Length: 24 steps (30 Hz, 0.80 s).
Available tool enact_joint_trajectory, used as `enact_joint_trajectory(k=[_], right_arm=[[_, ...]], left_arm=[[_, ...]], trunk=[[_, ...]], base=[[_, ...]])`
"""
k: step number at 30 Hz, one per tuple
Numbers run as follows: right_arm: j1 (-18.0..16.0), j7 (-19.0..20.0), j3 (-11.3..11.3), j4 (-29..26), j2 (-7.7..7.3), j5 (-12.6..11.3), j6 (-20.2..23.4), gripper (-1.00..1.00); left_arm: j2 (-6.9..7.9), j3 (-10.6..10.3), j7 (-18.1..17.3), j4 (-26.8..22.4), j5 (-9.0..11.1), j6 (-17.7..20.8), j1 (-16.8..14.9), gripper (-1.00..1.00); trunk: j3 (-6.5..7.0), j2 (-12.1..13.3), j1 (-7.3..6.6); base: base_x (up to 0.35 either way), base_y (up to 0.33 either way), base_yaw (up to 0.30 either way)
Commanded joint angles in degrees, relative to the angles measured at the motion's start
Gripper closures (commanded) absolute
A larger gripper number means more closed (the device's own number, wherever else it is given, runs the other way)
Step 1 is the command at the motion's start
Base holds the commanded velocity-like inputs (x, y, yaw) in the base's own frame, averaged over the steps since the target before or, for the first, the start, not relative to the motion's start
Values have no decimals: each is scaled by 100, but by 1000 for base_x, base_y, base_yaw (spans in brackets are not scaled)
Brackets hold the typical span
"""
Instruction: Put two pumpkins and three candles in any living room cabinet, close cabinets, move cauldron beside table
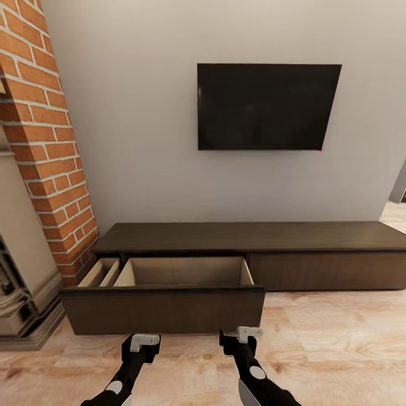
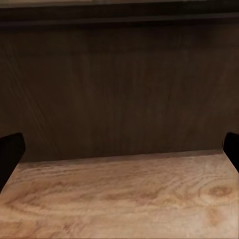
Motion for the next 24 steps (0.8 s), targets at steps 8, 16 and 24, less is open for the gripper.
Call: enact_joint_trajectory(k=[8,16,24], right_arm=[[-5,-39,45,10,-6,-45,-18,-100],[-5,-37,57,12,-8,-45,-22,-100],[-5,-31,67,14,-8,-46,-22,-100]], left_arm=[[1,-50,28,6,44,-17,-5,-100],[1,-50,28,6,43,-17,-5,-100],[1,-50,21,6,48,0,-5,-100]], trunk=[[-6,-2,2],[-6,-2,2],[-6,-2,2]], base=[[191,0,0],[91,0,0],[9,0,0]])
